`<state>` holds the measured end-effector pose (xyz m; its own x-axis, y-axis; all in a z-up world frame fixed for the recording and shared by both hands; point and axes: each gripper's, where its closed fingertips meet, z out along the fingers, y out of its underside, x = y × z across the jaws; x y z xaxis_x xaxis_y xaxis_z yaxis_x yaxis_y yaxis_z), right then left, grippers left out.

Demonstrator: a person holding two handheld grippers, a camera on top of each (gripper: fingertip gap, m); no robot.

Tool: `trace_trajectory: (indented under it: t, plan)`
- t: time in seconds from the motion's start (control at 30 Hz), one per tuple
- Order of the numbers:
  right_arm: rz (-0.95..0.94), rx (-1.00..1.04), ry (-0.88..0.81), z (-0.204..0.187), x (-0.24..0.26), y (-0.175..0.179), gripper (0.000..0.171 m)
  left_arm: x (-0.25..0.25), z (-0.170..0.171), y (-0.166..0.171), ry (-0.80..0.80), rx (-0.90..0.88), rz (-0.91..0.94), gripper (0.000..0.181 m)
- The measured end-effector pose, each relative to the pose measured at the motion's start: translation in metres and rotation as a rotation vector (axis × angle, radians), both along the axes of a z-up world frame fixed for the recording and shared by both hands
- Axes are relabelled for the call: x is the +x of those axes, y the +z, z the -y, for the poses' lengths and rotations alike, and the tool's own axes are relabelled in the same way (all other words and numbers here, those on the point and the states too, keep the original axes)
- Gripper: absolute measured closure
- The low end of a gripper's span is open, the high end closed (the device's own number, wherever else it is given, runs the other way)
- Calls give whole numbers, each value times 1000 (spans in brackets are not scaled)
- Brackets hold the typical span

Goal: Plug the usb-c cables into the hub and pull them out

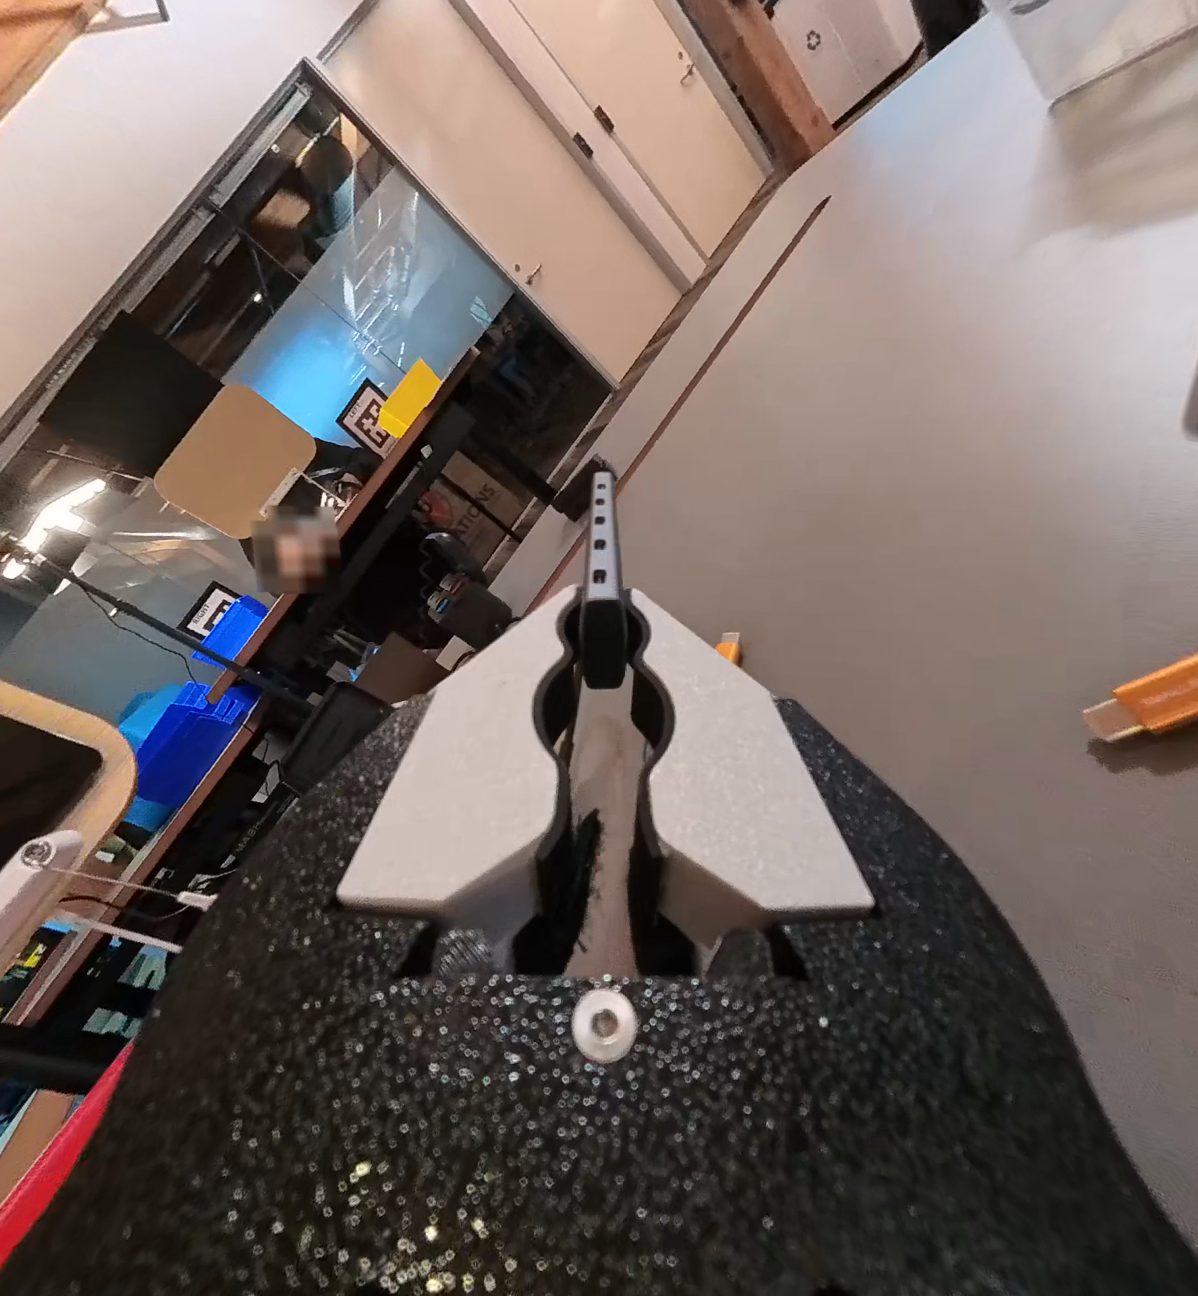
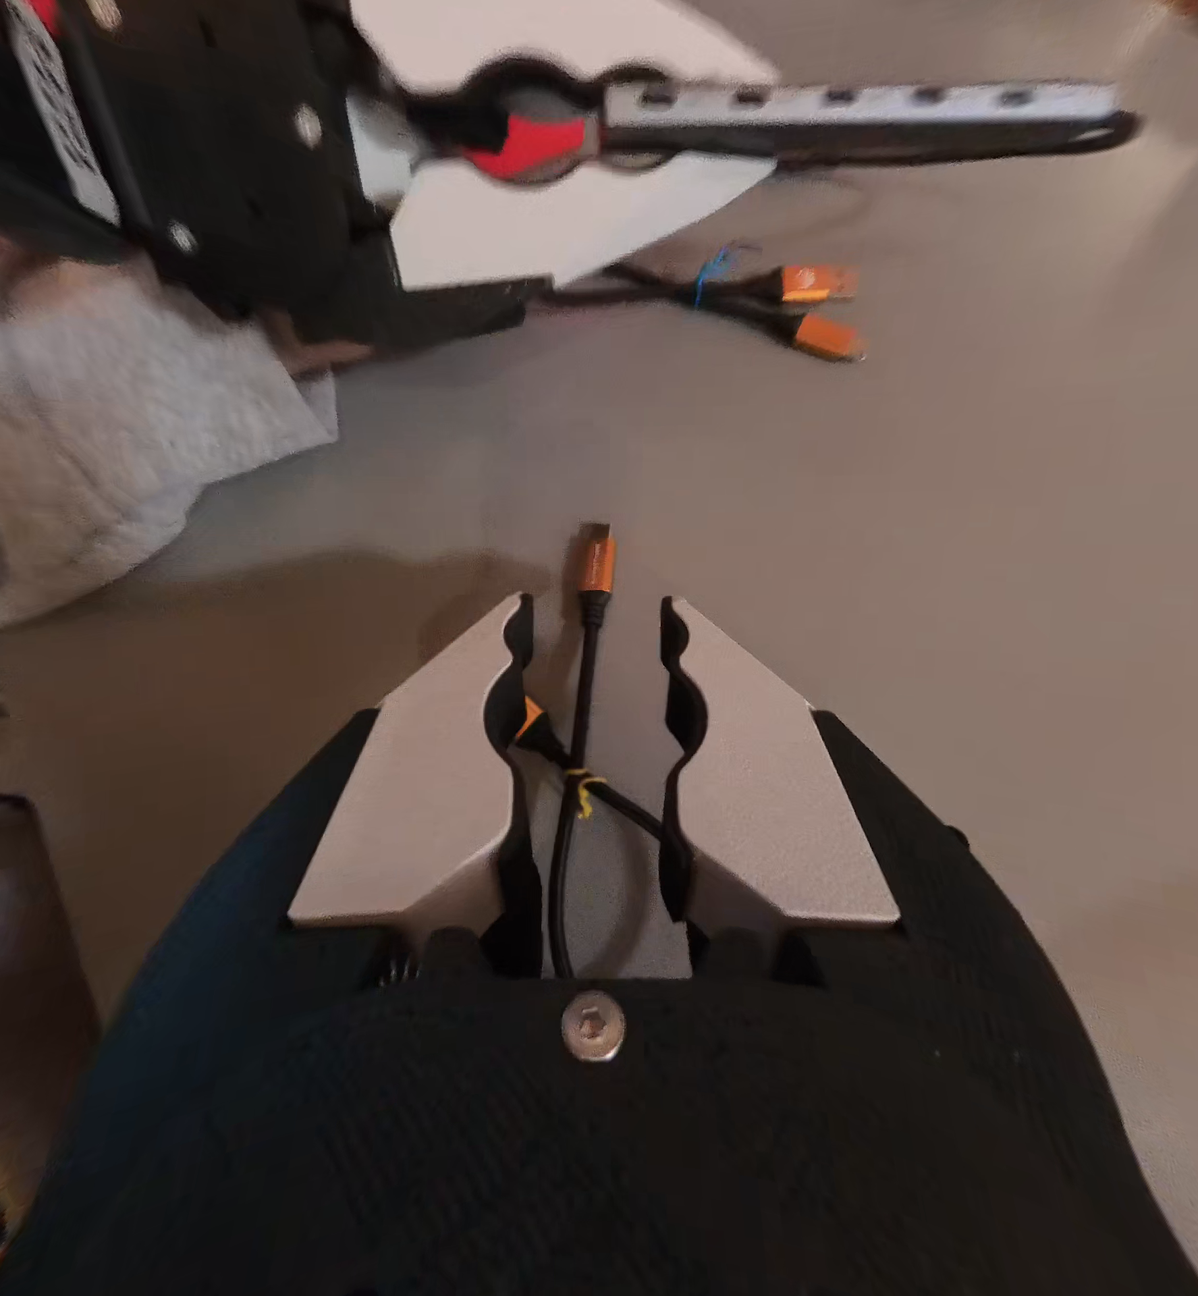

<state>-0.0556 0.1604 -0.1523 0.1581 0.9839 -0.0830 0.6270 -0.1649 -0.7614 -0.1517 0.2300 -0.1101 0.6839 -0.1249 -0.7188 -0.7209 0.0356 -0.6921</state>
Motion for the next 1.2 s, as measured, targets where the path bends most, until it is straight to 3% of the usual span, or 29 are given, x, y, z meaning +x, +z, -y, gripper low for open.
trace_trajectory:
  t: [0.13,0.27,0.43,0.8,1.2]
  plan:
    - [159,67,37,8,-12,-36,140,2,1,-4,-20,-16,5,173]
    - [147,160,56,0,-18,-36,161,3,1,-7,-37,-30,1,173]
    - [131,105,97,-9,-15,-37,162,12,1,-16,-60,-53,-82,174]
    - [37,-106,99,-39,-9,-14,162,46,1,-53,-158,-61,-577,174]
    - [30,-162,125,-38,-13,-16,162,48,3,-60,-166,-63,-640,174]
